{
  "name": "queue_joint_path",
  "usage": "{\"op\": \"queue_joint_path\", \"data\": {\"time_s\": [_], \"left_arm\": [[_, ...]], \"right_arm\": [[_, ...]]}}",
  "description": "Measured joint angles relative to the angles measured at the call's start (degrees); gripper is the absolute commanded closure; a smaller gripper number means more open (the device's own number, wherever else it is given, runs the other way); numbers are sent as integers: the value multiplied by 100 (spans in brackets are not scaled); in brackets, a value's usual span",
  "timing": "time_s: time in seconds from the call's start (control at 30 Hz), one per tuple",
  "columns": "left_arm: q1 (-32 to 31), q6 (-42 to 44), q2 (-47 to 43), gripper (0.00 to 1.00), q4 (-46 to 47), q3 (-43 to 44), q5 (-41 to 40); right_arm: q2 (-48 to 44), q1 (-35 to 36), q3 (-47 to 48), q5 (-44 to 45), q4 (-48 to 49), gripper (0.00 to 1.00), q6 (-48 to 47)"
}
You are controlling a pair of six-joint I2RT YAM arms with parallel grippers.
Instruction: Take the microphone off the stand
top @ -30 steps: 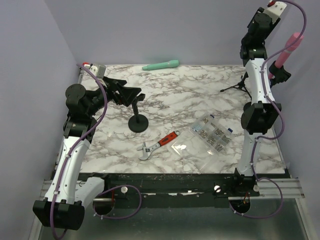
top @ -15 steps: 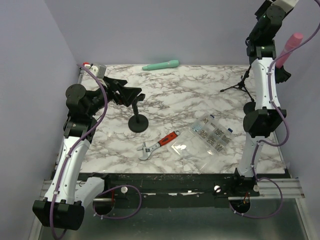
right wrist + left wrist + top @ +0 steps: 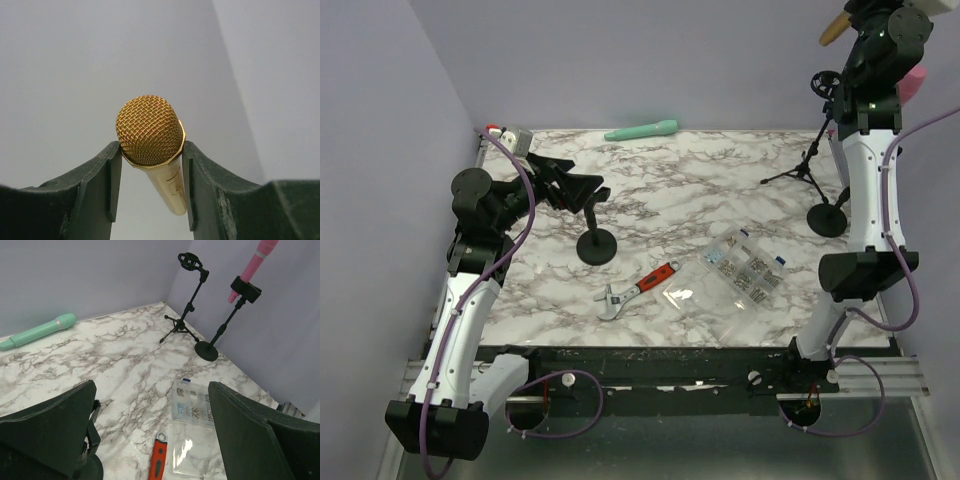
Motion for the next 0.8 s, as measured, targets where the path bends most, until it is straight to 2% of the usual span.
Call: {"op": "queue_joint_path", "data": {"time_s": [0.17, 0.33, 0.57, 0.8], "left_arm": [[0, 4, 0, 1, 0, 0, 0], [0, 4, -7, 1, 0, 0, 0], [0, 2, -39, 1, 0, 0, 0], [0, 0, -118, 1, 2, 0, 0]], "right_arm": [[-778, 114, -1215, -660, 90, 99, 1322], [-1252, 146, -3073, -1541, 693, 99, 3067], [-1220, 476, -5412, -2214, 1598, 99, 5366], [-732, 1202, -6404, -2326, 2876, 99, 7331]]}}
